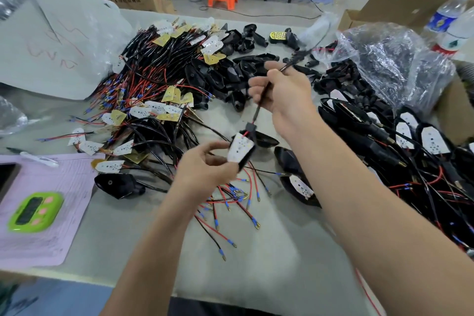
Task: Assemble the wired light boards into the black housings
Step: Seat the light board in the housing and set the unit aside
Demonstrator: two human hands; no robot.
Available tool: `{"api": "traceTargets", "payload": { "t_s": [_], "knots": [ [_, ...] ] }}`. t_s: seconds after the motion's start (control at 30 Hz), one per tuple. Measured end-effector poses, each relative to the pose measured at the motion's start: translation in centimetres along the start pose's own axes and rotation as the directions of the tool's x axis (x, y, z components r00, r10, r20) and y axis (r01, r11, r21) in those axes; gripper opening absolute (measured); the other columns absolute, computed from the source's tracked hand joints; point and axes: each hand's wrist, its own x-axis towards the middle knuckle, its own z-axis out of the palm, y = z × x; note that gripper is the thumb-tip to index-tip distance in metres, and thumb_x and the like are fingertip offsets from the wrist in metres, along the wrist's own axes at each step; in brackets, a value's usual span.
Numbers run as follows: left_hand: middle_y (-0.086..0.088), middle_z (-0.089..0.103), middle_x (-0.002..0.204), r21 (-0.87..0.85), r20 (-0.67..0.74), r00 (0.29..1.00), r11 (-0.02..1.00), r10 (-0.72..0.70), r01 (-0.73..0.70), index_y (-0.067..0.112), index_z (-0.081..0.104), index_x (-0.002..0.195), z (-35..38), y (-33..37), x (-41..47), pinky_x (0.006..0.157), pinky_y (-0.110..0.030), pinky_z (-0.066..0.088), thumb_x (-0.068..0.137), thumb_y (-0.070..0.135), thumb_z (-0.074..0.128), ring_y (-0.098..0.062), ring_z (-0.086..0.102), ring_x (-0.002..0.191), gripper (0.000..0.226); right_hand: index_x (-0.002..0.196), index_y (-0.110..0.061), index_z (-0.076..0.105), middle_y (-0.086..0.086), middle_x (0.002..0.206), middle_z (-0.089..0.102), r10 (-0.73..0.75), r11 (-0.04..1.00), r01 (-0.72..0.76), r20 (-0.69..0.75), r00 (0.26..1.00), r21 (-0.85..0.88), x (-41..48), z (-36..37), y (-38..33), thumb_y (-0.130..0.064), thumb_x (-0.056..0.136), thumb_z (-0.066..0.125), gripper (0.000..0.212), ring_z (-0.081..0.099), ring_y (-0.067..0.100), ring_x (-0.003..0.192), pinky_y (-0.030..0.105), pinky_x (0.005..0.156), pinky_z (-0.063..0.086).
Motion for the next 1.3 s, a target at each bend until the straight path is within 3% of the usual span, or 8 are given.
{"api": "traceTargets", "payload": {
  "t_s": [0.2, 0.33, 0.63, 0.77, 0.87, 0.93, 1.13, 1.3],
  "knots": [
    [0.011, 0.079, 0.104, 0.181, 0.239, 0.971, 0.982, 0.003, -0.048, 0.032, 0.075, 0.117, 1.0, 0.3, 1.1, 0.083, -0.024, 0.059, 0.086, 0.027, 0.082, -0.005, 0.073, 0.092, 0.032, 0.105, -0.002, 0.064, 0.008, 0.058, 0.052, 0.066, 0.937, -0.022, 0.115, 0.991, -0.348, 0.7, -4.0, 1.8, -0.003, 0.103, 0.039, 0.025, 0.026, 0.011, 0.033, 0.02, 0.039, 0.019],
    [0.007, 0.073, 0.124, -0.038, 0.336, 0.941, 0.999, 0.029, -0.017, 0.027, 0.067, 0.131, 0.5, 2.1, 3.7, 0.091, -0.026, 0.058, 0.095, 0.035, 0.071, -0.009, 0.07, 0.114, 0.037, 0.101, -0.008, 0.069, 0.003, 0.053, 0.05, 0.176, 0.869, -0.063, 0.187, 0.967, -0.491, -0.5, -6.2, 3.2, -0.005, 0.103, 0.042, 0.027, 0.027, 0.011, 0.037, 0.019, 0.038, 0.018],
    [0.002, 0.076, 0.083, -0.267, 0.041, 0.997, 0.963, 0.061, -0.048, 0.016, 0.076, 0.099, 5.1, 6.0, 10.2, 0.066, -0.017, 0.051, 0.103, 0.018, 0.057, -0.011, 0.065, 0.076, 0.02, 0.091, -0.002, 0.072, 0.007, 0.052, 0.051, 0.268, 0.84, -0.07, 0.299, 0.916, -0.539, -2.1, -7.3, 5.3, -0.01, 0.103, 0.048, 0.028, 0.029, 0.013, 0.034, 0.019, 0.038, 0.02],
    [0.002, 0.073, 0.068, -0.388, -0.14, 0.99, 0.921, -0.014, -0.042, 0.011, 0.076, 0.087, 6.0, 6.3, 11.9, 0.057, -0.017, 0.046, 0.097, 0.01, 0.065, -0.01, 0.061, 0.065, 0.015, 0.08, -0.005, 0.07, 0.012, 0.061, 0.067, 0.288, 0.796, -0.041, 0.319, 0.903, -0.603, -2.5, -7.4, 5.5, -0.016, 0.102, 0.046, 0.034, 0.05, 0.022, 0.041, 0.027, 0.044, 0.034],
    [0.003, 0.07, 0.066, -0.441, -0.146, 0.987, 0.898, -0.064, -0.007, 0.012, 0.075, 0.089, 7.1, 5.4, 12.2, 0.061, -0.02, 0.049, 0.098, 0.011, 0.064, -0.009, 0.062, 0.06, 0.014, 0.064, -0.019, 0.066, -0.003, 0.061, 0.07, 0.216, 0.642, 0.133, 0.345, 0.913, -0.755, -2.2, -7.4, 4.8, -0.021, 0.099, 0.048, 0.038, 0.061, 0.013, 0.052, 0.03, 0.054, 0.043],
    [0.005, 0.066, 0.062, -0.361, -0.182, 0.982, 0.932, -0.049, -0.02, 0.013, 0.075, 0.085, 7.5, 4.7, 12.4, 0.059, -0.021, 0.049, 0.098, 0.012, 0.063, -0.01, 0.059, 0.057, 0.018, 0.062, -0.017, 0.063, -0.009, 0.056, 0.065, 0.044, 0.48, 0.253, 0.311, 0.949, -0.84, -1.1, -7.6, 3.5, -0.026, 0.095, 0.054, 0.035, 0.06, 0.009, 0.054, 0.035, 0.059, 0.046],
    [0.005, 0.069, 0.058, 0.017, -0.377, 0.914, 0.988, 0.151, -0.156, 0.02, 0.077, 0.075, 6.2, 3.2, 13.4, 0.057, -0.022, 0.054, 0.092, 0.016, 0.071, -0.005, 0.057, 0.049, 0.019, 0.086, -0.027, 0.077, -0.007, 0.08, 0.075, -0.223, 0.368, 0.217, 0.141, 0.965, -0.904, 5.1, -10.7, -4.7, -0.013, 0.093, 0.057, 0.025, 0.072, 0.02, 0.07, 0.033, 0.064, 0.062],
    [0.003, 0.073, 0.061, 0.109, -0.365, 0.905, 0.975, 0.218, -0.191, 0.021, 0.078, 0.086, 5.8, 2.2, 13.5, 0.048, -0.018, 0.049, 0.079, 0.014, 0.072, -0.008, 0.062, 0.048, 0.011, 0.085, -0.01, 0.074, 0.013, 0.094, 0.076, -0.232, 0.516, 0.037, -0.098, 0.968, -0.856, 13.3, -14.8, -8.2, 0.007, 0.09, 0.053, 0.027, 0.068, 0.022, 0.076, 0.035, 0.068, 0.057]
  ]
}}
